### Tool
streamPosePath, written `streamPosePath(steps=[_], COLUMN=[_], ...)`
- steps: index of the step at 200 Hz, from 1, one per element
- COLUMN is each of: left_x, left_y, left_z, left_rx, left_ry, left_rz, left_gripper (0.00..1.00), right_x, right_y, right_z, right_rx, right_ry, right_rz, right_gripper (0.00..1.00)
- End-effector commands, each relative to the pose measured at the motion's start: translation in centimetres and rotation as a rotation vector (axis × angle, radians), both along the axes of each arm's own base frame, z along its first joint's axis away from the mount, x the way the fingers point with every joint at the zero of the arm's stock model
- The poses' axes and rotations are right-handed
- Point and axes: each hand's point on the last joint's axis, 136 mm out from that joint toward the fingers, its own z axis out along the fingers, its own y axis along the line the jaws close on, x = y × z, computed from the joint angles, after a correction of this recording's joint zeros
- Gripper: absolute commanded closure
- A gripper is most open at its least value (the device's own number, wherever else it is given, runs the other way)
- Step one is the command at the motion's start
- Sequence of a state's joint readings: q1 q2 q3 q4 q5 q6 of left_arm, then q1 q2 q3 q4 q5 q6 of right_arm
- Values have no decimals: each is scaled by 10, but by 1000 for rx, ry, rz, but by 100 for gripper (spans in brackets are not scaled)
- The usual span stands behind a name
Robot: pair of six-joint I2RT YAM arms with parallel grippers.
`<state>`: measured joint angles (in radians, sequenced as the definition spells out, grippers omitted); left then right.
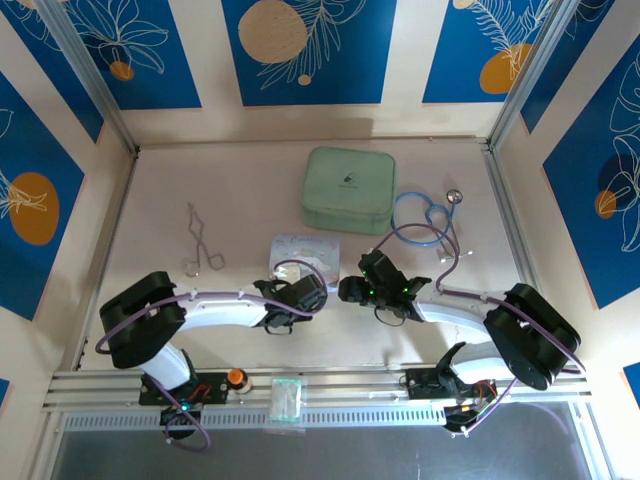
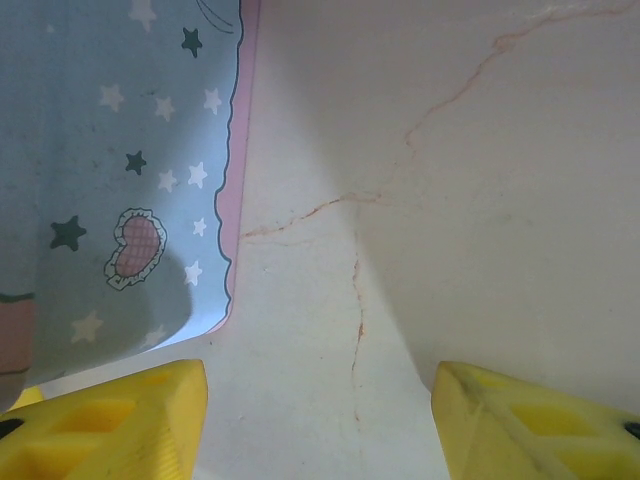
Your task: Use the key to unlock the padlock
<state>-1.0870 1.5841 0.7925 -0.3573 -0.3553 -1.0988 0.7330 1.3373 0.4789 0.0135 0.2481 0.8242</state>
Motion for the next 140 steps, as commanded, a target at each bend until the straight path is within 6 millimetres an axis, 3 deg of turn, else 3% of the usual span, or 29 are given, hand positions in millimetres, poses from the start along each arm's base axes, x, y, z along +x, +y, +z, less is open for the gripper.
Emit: streamPosePath(steps=[1,29,85,140], left_x=[-7,-9,-16,-22], left_y=[25,32,19,10], left_z=[-1,0,9,8], left_rx=[157,256,282,203], left_ry=[2,-8,-35,-18], left_rz=[-27,-42,-81,-84], left_gripper=[73,73,72,65], right_x=[3,2,0,-3], right_y=[-10,-9,-11,-11], right_z=[-5,-6,-9,-12], right_rx=[-33,-29,-34,-31], right_ry=[7,14,23,28], right_rz=[-46,-46,-51,-47], right_gripper=[37,37,37,37])
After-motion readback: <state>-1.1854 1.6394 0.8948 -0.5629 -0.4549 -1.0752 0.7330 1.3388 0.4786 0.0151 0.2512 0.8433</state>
